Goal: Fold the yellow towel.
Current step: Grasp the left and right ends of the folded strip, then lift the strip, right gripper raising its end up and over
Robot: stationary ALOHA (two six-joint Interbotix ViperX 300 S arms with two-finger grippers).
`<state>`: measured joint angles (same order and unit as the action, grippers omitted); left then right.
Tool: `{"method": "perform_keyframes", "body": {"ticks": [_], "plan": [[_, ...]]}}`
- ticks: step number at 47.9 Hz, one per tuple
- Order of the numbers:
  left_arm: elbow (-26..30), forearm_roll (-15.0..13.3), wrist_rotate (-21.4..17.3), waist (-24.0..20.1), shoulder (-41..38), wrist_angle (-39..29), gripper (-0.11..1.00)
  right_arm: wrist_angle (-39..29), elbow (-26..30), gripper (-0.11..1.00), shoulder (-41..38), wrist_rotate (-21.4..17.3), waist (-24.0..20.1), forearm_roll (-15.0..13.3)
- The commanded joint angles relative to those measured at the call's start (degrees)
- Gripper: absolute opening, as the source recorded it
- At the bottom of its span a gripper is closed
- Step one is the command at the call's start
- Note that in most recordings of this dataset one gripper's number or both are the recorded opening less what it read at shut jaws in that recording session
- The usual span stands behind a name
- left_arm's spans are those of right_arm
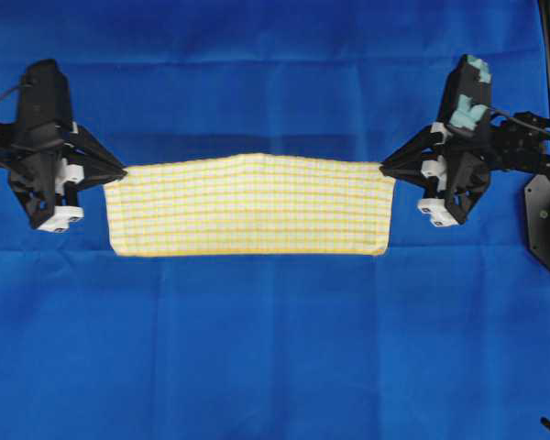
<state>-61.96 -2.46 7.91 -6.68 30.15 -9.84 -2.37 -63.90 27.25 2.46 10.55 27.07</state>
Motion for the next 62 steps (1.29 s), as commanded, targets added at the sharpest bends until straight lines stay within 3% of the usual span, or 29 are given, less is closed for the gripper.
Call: {"method": "perform_keyframes", "body": {"ticks": [1,16,36,50,62], "plan": [[0.0,0.2,0.1,0.1,2.4,0.0,0.02,-0.3,1.0,0.03,1.8,-0.1,0.1,-0.1],[-0.5,-0.1,1.7,1.9,3.7,1.1,0.02,1.1,3.3,0.03,0.4,-0.1,2.0,-1.5],[2.0,-0.1,3.8,13.6,-0.1,12.5,0.02,1.7,11.0,0.03,-9.1,-0.1,13.5,-5.2],[9.8,-0.1,3.2,16.2,-8.4,15.7,0.02,1.4,18.4,0.03,-15.2,-0.1,18.3,-7.9],[20.8,0.0,1.7,17.1,-18.5,14.6,0.02,1.1,23.7,0.03,-18.4,0.2,19.5,-9.3]]}}
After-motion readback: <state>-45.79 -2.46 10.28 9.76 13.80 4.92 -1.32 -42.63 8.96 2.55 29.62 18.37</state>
